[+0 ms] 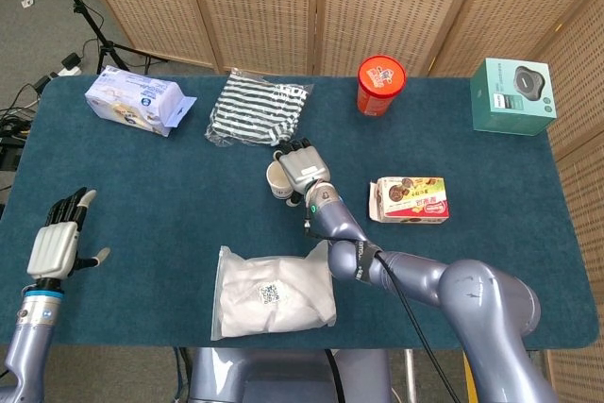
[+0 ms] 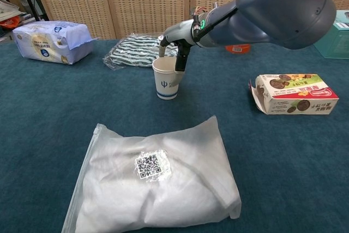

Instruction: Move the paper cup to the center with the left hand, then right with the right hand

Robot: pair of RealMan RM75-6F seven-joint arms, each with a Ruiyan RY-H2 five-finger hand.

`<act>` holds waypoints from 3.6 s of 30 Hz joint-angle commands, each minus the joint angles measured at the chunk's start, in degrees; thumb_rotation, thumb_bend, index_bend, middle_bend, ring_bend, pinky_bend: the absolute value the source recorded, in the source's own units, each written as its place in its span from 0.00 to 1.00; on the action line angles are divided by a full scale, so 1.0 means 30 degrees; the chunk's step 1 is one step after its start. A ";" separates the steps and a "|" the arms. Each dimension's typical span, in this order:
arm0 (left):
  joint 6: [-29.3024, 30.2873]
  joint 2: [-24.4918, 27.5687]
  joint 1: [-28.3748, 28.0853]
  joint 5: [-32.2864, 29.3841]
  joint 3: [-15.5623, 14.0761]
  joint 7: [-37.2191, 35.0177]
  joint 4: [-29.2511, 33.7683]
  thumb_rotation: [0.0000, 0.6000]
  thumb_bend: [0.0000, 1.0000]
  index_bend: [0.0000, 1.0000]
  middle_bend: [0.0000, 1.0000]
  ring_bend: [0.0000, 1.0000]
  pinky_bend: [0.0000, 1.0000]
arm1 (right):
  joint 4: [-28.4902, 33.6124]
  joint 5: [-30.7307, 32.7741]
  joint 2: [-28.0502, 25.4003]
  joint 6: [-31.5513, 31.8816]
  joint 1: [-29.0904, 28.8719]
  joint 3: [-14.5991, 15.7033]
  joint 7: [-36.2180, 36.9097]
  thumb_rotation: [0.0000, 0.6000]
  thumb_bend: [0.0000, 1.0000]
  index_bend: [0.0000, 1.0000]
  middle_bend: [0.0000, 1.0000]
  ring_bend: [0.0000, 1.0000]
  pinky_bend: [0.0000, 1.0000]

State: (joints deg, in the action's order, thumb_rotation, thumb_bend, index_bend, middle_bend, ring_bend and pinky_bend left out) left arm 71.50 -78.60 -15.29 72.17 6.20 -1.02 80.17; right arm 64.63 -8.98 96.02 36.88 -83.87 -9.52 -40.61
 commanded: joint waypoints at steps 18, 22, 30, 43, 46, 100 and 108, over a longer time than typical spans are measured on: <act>-0.0040 0.0232 0.0099 0.0327 -0.0004 -0.0142 0.0408 1.00 0.21 0.00 0.00 0.00 0.00 | 0.1233 0.0153 -0.0454 0.0856 0.0348 0.0244 0.0202 1.00 0.21 0.43 0.00 0.00 0.00; -0.0075 0.0246 0.0100 0.0318 0.0029 -0.0163 0.0409 1.00 0.21 0.00 0.00 0.00 0.00 | 0.1110 0.0031 -0.0311 0.0841 0.0373 0.0227 0.0250 1.00 0.23 0.44 0.00 0.00 0.00; -0.0062 0.0294 0.0131 0.0328 0.0088 -0.0244 0.0457 1.00 0.21 0.00 0.00 0.00 0.00 | 0.1332 -0.0082 -0.0315 0.1023 0.0468 0.0212 0.0282 1.00 0.40 0.44 0.00 0.00 0.00; 0.0038 0.0396 0.0194 0.0509 0.0078 -0.0319 0.0613 1.00 0.21 0.00 0.00 0.00 0.00 | 0.2158 -0.0175 -0.0631 0.1584 0.0642 0.0162 0.0210 1.00 0.39 0.46 0.00 0.00 0.00; 0.0060 0.0416 0.0204 0.0552 0.0079 -0.0347 0.0662 1.00 0.21 0.00 0.00 0.00 0.00 | 0.2427 -0.0194 -0.0715 0.1777 0.0679 0.0151 0.0153 1.00 0.39 0.47 0.00 0.00 0.00; 0.0121 0.0684 0.0305 0.0678 0.0164 -0.0730 0.0896 1.00 0.21 0.00 0.00 0.00 0.00 | 0.3798 -0.0129 -0.1375 0.5168 0.0695 -0.1064 -0.2701 1.00 0.39 0.64 0.09 0.00 0.00; 0.0169 0.0690 0.0319 0.0773 0.0107 -0.0640 0.0967 1.00 0.21 0.00 0.00 0.00 0.00 | 0.4301 0.0654 -0.2747 0.5744 0.1641 -0.0800 -0.3261 1.00 0.39 0.64 0.09 0.00 0.00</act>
State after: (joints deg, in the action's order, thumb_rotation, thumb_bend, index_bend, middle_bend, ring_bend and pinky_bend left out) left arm 72.01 -76.53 -14.34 74.48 6.52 -2.94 83.07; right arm 77.26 -7.37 88.27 53.87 -79.39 -12.14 -50.06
